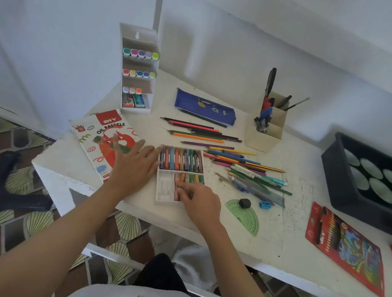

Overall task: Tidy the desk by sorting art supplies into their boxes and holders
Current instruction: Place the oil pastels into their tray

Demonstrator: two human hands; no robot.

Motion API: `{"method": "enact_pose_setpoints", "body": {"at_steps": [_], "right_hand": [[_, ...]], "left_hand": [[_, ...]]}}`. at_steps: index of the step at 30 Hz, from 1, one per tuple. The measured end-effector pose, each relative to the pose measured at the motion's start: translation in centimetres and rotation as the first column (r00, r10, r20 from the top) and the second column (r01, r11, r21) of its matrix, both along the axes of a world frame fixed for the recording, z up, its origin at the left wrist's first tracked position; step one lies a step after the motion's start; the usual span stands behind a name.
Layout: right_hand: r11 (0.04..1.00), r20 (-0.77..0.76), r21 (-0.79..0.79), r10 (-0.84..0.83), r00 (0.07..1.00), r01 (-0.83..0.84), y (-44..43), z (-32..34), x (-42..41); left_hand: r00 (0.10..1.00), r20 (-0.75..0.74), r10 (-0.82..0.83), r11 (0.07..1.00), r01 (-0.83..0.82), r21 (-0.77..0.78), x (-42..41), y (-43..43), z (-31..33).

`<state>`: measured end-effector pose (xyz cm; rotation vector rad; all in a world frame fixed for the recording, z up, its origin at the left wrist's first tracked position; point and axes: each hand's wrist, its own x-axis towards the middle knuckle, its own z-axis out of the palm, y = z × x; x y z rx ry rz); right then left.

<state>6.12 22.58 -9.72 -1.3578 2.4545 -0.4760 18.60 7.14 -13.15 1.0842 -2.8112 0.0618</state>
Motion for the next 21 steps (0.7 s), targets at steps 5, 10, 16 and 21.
{"method": "enact_pose_setpoints", "body": {"at_steps": [5, 10, 16, 21], "right_hand": [[1.0, -0.007, 0.005, 0.019, 1.0, -0.019, 0.2, -0.2, 0.1], [0.983, 0.29, -0.174, -0.011, 0.957, 0.063, 0.6, 0.7, -1.9], [0.942, 0.127, -0.2, -0.247, 0.961, 0.269, 1.6, 1.5, -7.7], [0.911, -0.179, -0.121, -0.412, 0.894, 0.395, 2.0, 1.0, -13.5]], "left_hand": [[0.999, -0.02, -0.05, 0.994, 0.048, -0.097, 0.7, 0.4, 0.6], [0.999, 0.02, -0.031, 0.993, 0.033, -0.11, -0.4, 1.4, 1.2], [0.987, -0.135, 0.084, 0.995, -0.077, 0.056, -0.4, 2.6, 0.5], [0.983, -0.154, 0.103, 0.994, -0.096, 0.051, -0.5, 2.4, 0.1]]}}
